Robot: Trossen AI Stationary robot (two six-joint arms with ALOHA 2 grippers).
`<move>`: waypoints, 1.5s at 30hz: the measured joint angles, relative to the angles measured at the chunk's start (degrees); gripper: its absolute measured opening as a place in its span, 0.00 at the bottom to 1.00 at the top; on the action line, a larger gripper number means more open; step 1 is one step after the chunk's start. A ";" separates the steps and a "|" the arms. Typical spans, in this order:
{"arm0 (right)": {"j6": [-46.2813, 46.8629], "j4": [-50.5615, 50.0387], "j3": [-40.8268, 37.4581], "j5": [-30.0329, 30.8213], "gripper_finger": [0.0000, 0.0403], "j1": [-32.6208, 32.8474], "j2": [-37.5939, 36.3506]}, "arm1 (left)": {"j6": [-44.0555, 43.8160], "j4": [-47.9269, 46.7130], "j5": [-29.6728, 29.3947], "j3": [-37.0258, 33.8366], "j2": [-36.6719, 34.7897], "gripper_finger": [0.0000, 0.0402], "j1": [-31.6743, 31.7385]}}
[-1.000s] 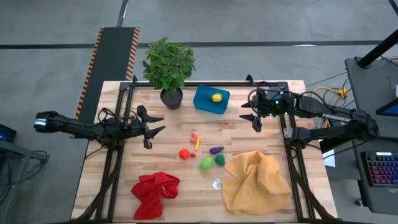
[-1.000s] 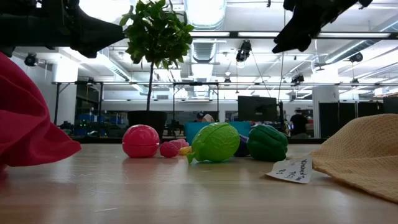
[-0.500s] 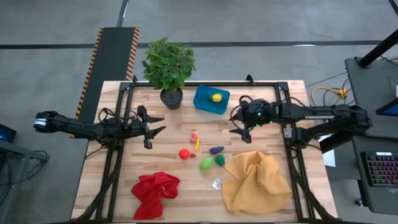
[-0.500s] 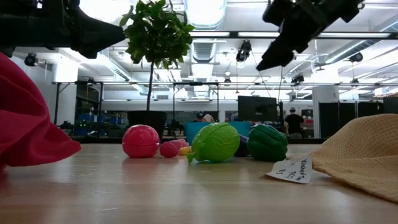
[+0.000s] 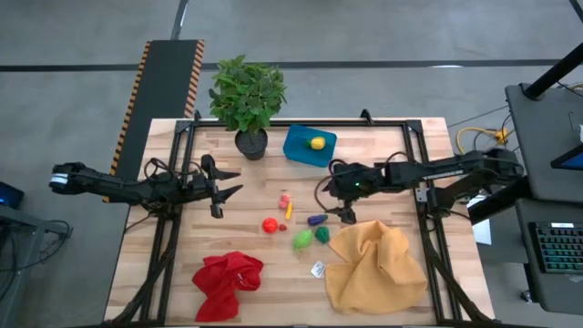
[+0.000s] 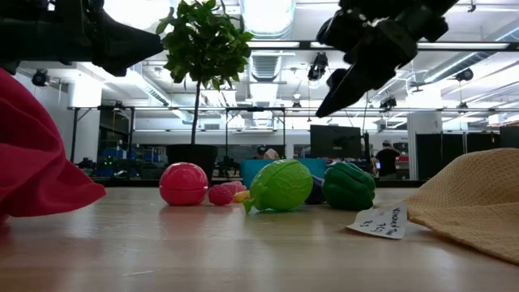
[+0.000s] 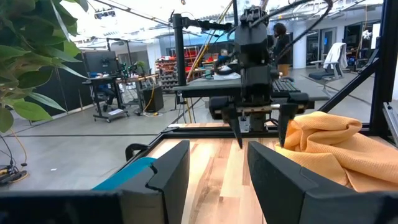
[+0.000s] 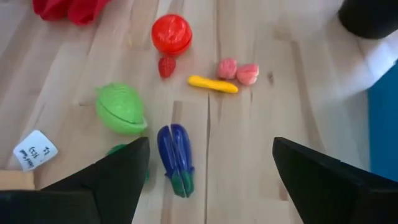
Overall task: Pick and placing Produce into tupperware
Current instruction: Put the violet eggplant into the blue bin
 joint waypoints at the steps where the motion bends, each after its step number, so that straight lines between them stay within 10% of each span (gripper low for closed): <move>1: 0.45 0.09 0.44 0.00 0.83 0.06 1.24 | 0.00 0.00 0.00 0.00 0.00 0.37 -0.02; 20: 0.00 -4.02 10.27 -1.54 0.81 1.46 21.26 | -0.02 0.00 -0.02 0.00 0.18 0.37 -0.01; 45: -0.09 -1.18 11.25 -3.01 0.81 2.98 25.51 | 0.00 -0.02 -0.02 0.00 0.59 0.37 -0.02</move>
